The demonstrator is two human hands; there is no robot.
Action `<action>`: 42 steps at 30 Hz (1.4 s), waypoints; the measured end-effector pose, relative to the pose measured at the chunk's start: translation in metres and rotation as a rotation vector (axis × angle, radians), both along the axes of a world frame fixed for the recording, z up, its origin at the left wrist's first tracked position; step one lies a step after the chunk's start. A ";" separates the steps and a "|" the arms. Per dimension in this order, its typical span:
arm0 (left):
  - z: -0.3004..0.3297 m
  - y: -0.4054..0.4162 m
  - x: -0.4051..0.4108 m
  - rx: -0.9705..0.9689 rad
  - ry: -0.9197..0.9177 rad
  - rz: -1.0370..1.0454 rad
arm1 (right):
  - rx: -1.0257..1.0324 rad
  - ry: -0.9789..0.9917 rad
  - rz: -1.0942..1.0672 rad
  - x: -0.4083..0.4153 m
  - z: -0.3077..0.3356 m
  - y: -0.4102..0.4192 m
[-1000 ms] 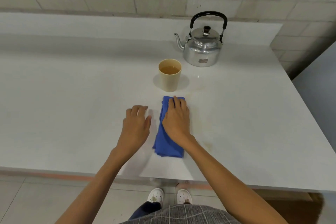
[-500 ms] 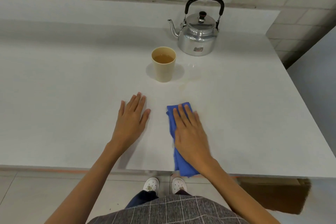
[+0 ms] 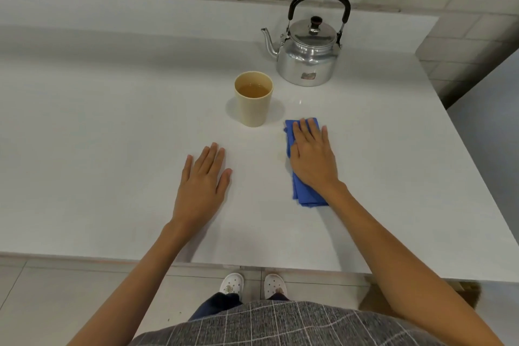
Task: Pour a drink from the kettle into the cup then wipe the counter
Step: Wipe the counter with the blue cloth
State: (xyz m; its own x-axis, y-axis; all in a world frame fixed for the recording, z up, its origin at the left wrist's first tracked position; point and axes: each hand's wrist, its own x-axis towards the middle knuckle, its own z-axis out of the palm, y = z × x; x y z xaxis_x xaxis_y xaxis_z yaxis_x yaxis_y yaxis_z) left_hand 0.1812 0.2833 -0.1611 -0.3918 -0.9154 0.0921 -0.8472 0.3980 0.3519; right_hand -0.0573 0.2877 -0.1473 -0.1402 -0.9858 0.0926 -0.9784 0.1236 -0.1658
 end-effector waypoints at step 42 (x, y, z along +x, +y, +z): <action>-0.001 0.001 0.000 -0.021 0.026 0.006 | 0.041 0.111 0.130 -0.029 -0.009 -0.031</action>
State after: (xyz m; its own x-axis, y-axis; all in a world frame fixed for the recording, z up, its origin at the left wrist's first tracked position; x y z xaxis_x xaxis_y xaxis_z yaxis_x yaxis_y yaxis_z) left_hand 0.1813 0.2843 -0.1623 -0.3839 -0.9153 0.1219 -0.8400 0.4010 0.3655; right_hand -0.0867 0.2571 -0.1560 -0.0024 -0.9982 0.0602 -0.9986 -0.0008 -0.0532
